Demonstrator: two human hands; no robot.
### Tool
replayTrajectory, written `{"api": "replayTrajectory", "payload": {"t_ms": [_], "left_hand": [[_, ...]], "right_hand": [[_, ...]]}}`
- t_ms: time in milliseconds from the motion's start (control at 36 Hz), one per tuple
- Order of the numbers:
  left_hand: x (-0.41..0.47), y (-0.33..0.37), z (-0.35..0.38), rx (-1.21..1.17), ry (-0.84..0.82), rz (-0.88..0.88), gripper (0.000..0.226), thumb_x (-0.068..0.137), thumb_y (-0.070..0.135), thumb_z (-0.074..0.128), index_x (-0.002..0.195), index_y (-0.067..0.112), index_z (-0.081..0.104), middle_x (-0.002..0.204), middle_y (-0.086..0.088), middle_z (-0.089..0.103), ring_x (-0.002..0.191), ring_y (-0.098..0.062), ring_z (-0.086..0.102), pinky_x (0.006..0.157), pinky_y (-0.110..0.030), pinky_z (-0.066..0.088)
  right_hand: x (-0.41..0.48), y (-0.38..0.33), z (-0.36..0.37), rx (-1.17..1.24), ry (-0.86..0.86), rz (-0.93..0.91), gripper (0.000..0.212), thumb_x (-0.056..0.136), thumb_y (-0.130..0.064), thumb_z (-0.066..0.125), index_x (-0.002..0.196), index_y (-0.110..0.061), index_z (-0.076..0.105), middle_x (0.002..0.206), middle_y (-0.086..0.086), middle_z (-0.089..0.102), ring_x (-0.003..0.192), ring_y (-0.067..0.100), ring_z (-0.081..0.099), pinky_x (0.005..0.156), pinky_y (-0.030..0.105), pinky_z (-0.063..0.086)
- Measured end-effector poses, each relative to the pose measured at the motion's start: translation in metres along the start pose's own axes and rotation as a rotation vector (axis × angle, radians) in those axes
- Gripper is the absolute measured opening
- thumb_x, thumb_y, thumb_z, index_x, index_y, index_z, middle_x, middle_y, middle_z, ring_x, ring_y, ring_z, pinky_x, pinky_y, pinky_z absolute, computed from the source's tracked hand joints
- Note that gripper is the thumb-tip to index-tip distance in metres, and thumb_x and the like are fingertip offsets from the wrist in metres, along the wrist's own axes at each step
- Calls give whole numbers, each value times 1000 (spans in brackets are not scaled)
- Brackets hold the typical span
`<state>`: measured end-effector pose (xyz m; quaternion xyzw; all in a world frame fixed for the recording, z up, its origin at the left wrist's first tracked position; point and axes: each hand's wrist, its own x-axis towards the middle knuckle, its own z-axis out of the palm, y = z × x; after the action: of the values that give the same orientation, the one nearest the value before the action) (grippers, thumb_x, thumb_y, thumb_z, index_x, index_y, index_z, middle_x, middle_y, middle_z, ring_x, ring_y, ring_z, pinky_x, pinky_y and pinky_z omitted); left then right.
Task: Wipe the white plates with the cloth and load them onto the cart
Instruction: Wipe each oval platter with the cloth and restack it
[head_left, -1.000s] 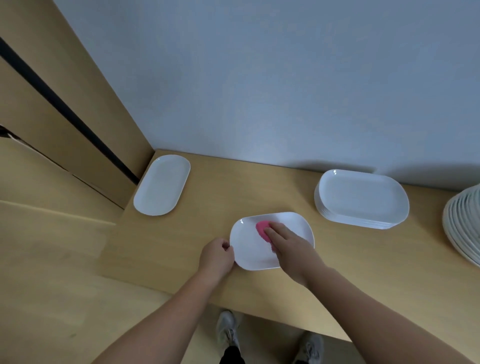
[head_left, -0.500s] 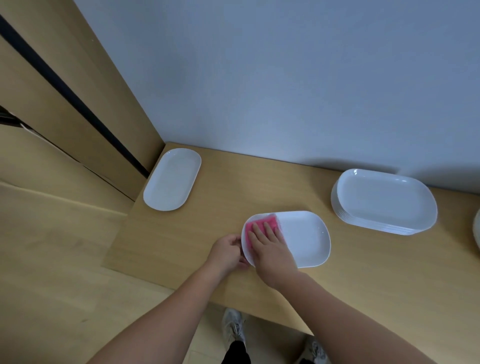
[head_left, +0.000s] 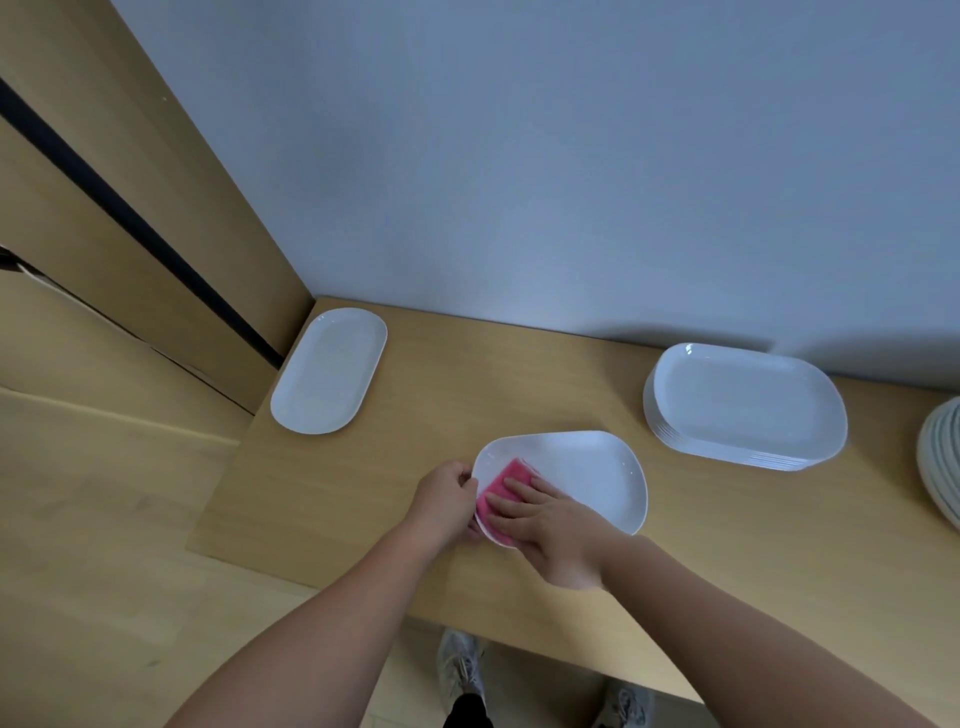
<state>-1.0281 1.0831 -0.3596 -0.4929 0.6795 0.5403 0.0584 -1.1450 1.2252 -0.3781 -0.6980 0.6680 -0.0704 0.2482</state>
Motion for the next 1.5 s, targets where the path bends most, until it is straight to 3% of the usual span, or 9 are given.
{"api": "replayTrajectory", "payload": {"t_ms": [83,139,333,556,667,750,917,1250,1500], "left_hand": [[2,8,0,181,26,91,22,93,9,44,105,14,62,101,-7,67,82,-23,64,72,-34,55],[2,11,3,300,37,119,19,90,7,44,100,16,58,100,-7,65,77,-17,55,61,-27,43],[0,14,11,377,51,92,26,84,7,40,107,14,51,87,2,55,74,-16,52,52,-26,36],[-2,20,16,423,28,92,43,86,6,41,128,13,46,112,-7,60,92,-24,56,74,-32,47],[-8,19,14,377,-14,154,46,84,10,45,128,20,52,111,3,62,98,-21,59,84,-33,52],[-14,19,22,363,56,198,41,86,7,43,124,16,53,110,-1,62,91,-20,56,80,-30,48],[-16,16,32,381,139,235,37,94,6,38,127,13,53,120,-7,59,103,-25,57,85,-34,47],[-11,-2,38,107,209,127,58,79,-3,36,126,25,56,110,2,60,101,-21,57,77,-27,44],[-13,-2,38,146,250,152,50,84,-3,36,120,21,60,104,4,61,92,-19,55,74,-27,42]], "right_hand": [[-7,5,-1,-29,-25,-5,53,100,-23,32,153,-27,24,159,-11,18,149,18,-1,118,28,-14],[-15,11,-2,-44,-37,11,53,100,-22,33,151,-28,27,159,-11,17,149,18,-1,117,28,-13],[-59,40,-7,-130,-27,155,54,97,-22,34,151,-31,28,159,-12,13,149,17,0,109,22,-23],[-71,43,-3,-205,6,493,62,99,-24,28,154,-30,1,161,-5,-6,149,23,-11,111,34,-22],[-58,38,3,-139,51,500,64,99,-17,30,154,-25,-2,161,-1,-8,148,25,-12,111,32,-20],[-39,29,6,-79,86,504,71,97,-12,35,153,-24,-7,161,-2,-11,147,24,-15,111,32,-18],[-3,4,17,-107,89,393,74,95,-14,38,153,-22,-9,160,-2,-15,140,22,-28,103,31,-32],[-50,44,-2,-196,5,606,76,93,-14,35,152,-35,-9,161,-8,-11,148,23,-14,118,44,-7],[-98,25,-15,-142,-94,682,72,91,-4,34,154,-30,12,162,-6,1,148,27,2,107,47,38]]}}
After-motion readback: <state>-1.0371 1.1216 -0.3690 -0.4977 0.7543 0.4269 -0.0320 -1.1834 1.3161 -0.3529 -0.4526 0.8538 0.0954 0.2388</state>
